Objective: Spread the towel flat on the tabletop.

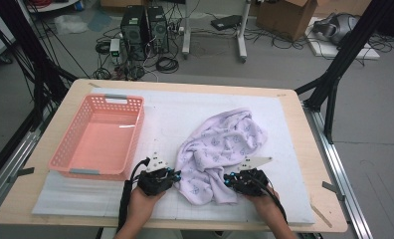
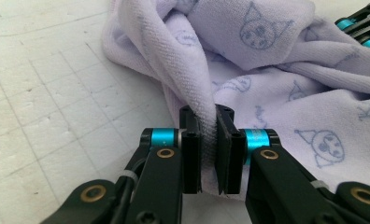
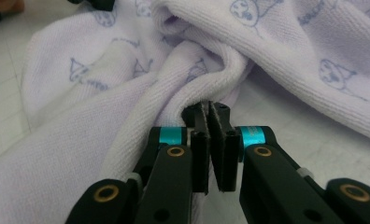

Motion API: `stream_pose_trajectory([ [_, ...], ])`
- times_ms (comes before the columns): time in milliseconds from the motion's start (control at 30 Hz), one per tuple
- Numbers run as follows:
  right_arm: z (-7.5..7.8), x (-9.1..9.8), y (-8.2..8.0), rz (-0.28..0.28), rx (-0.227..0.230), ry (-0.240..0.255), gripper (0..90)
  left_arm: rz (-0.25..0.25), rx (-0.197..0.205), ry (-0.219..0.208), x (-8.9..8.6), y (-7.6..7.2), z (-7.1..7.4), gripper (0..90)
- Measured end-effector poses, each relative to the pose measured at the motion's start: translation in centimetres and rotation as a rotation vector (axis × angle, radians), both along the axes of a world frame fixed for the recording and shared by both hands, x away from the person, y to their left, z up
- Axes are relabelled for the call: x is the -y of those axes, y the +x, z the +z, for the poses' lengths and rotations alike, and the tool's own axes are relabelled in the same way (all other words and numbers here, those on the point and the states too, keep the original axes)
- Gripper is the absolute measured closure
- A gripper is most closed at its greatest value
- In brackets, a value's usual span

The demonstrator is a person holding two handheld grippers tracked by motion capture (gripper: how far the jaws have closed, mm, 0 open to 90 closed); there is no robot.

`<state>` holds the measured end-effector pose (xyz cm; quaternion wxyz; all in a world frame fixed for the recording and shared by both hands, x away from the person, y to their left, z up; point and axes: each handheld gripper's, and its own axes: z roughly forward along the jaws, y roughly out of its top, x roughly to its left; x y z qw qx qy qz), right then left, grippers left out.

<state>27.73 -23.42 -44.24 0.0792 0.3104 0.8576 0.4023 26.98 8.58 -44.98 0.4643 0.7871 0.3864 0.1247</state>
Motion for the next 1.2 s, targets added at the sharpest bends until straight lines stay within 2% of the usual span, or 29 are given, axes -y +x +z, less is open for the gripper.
stream_pose_trajectory([
  [67,0.4,0.9,-0.1,-0.018,0.003,-0.002,87.9,-0.012,0.002,-0.006,0.0,-0.1,0.1,83.3],
  [133,0.7,2.4,-0.2,-0.054,0.001,0.027,87.9,-0.029,0.003,-0.013,0.3,-0.2,0.0,84.0],
  [233,1.2,4.4,-0.7,-0.100,-0.016,0.030,87.8,-0.062,0.002,0.000,1.3,-0.4,-0.1,84.7],
  [300,1.3,5.1,-1.2,-0.141,-0.013,0.000,89.2,-0.058,0.013,0.029,1.7,-0.5,0.0,85.0],
  [333,1.3,5.4,-1.3,-0.171,-0.001,-0.049,88.6,-0.059,0.009,0.023,1.7,-0.5,0.0,85.0],
  [367,1.3,5.8,-1.3,-0.182,-0.007,-0.041,81.6,-0.056,0.005,0.012,1.7,-0.5,-0.1,84.9],
  [400,1.4,6.2,-1.3,-0.194,-0.018,-0.004,77.9,-0.059,0.004,0.016,1.6,-0.4,0.0,84.9],
  [433,1.6,6.3,-1.3,-0.204,-0.009,0.019,75.4,-0.057,0.003,0.012,1.6,-0.4,-0.1,84.8],
  [533,2.1,5.5,-1.5,-0.167,0.022,0.071,63.7,-0.059,0.007,0.013,1.7,-0.4,-0.1,84.6],
  [600,2.0,4.5,-1.5,-0.116,0.012,0.126,54.1,-0.057,0.007,0.007,1.6,-0.4,0.0,84.3],
  [633,1.8,4.0,-1.4,-0.089,0.007,0.151,52.1,-0.060,0.008,0.007,1.6,-0.4,0.0,84.2],
  [667,1.6,3.4,-1.3,-0.072,0.005,0.154,53.1,-0.057,0.010,0.002,1.5,-0.4,0.0,84.2],
  [700,1.3,2.9,-1.2,-0.059,-0.004,0.130,59.7,-0.055,0.011,0.000,1.4,-0.4,0.0,84.2],
  [767,0.8,2.1,-1.0,-0.046,-0.025,0.058,82.4,-0.049,0.011,-0.004,1.1,-0.4,0.1,84.2],
  [800,0.8,2.1,-0.9,-0.042,-0.031,0.045,83.6,-0.045,0.015,-0.006,1.0,-0.4,0.2,84.4],
  [833,1.0,2.4,-1.0,-0.054,-0.009,0.031,84.3,-0.041,0.017,-0.008,0.9,-0.4,0.2,84.5],
  [933,2.3,4.2,-1.4,-0.141,0.060,0.010,85.0,-0.018,0.017,-0.016,0.4,-0.3,0.4,85.0],
  [967,2.6,5.1,-1.5,-0.176,0.078,-0.015,86.0,0.000,0.021,-0.008,0.1,-0.3,0.5,85.1],
  [1033,3.1,6.8,-1.9,-0.255,0.109,-0.100,86.0,0.026,0.014,-0.014,-0.5,-0.1,0.5,85.2],
  [1133,3.5,9.6,-2.3,-0.342,0.115,-0.163,86.1,0.037,0.007,-0.033,-1.1,0.0,0.6,85.2],
  [1200,3.3,10.7,-2.5,-0.360,0.093,-0.162,85.9,0.030,0.010,-0.030,-0.8,0.0,0.6,85.2],
])
